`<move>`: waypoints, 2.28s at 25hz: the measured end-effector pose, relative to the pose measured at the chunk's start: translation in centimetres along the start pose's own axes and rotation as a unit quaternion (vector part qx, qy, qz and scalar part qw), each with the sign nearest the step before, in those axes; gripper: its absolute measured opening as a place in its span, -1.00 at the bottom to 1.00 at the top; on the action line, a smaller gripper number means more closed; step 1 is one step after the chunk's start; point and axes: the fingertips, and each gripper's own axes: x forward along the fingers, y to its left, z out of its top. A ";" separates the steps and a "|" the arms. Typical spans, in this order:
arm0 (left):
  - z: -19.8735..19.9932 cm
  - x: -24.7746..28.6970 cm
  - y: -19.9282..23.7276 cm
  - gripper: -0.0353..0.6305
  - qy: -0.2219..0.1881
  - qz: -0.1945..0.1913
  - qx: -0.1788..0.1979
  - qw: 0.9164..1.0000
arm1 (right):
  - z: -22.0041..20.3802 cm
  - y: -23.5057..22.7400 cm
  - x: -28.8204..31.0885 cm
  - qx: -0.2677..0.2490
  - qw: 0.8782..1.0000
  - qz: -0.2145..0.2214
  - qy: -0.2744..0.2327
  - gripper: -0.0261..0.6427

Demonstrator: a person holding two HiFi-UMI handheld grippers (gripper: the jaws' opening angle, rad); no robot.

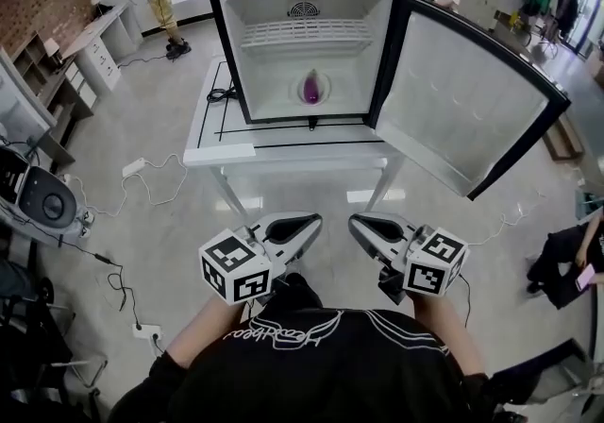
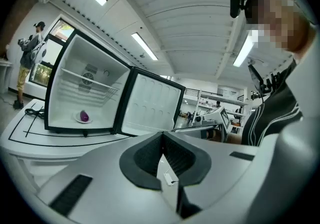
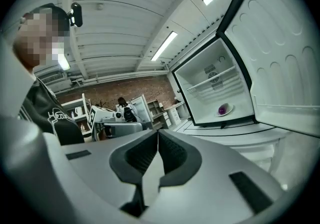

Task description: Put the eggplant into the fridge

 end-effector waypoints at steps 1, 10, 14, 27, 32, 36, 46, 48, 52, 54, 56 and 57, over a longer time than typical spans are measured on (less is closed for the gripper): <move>-0.3 -0.3 -0.5 -0.87 0.002 -0.003 0.004 1.000 | -0.1 0.8 -0.4 -0.006 1.000 0.003 0.001 -0.89; -1.1 -3.1 -4.9 -0.87 0.001 -0.048 -0.006 0.999 | -0.9 6.4 -2.0 -0.029 0.999 0.036 0.006 -0.89; -1.3 -4.3 -6.6 -0.87 -0.012 -0.067 -0.008 0.998 | -1.8 8.0 -2.4 -0.029 0.998 0.047 0.010 -0.89; -2.8 -5.0 -10.5 -0.87 -0.015 -0.050 -0.004 0.999 | -4.1 10.2 -4.8 -0.024 0.998 0.049 0.012 -0.90; -3.2 -4.7 -11.7 -0.87 -0.013 -0.047 -0.004 0.999 | -4.8 10.8 -5.6 -0.031 0.998 0.050 0.018 -0.90; -3.8 -4.3 -12.1 -0.87 -0.012 -0.046 -0.010 0.999 | -5.5 10.6 -6.3 -0.024 0.998 0.050 0.019 -0.90; -4.5 -4.0 -13.1 -0.87 -0.009 -0.044 -0.015 0.999 | -6.2 10.6 -7.7 -0.010 0.999 0.045 0.018 -0.90; -4.5 -4.1 -13.3 -0.87 -0.008 -0.044 -0.013 0.999 | -6.2 10.7 -7.8 -0.010 0.999 0.044 0.017 -0.90; -4.4 -4.0 -13.4 -0.87 -0.008 -0.044 -0.010 0.999 | -6.4 10.7 -8.1 -0.009 0.999 0.043 0.016 -0.90; -4.6 -3.8 -13.5 -0.87 -0.006 -0.043 -0.009 0.999 | -6.4 10.7 -8.3 -0.009 0.999 0.042 0.016 -0.90; -4.6 -3.6 -13.5 -0.87 -0.004 -0.043 -0.009 0.999 | -6.4 10.5 -8.5 -0.009 0.999 0.040 0.016 -0.90; -4.6 -3.5 -13.6 -0.87 -0.004 -0.044 -0.010 0.999 | -6.3 10.4 -8.6 -0.009 0.999 0.039 0.015 -0.90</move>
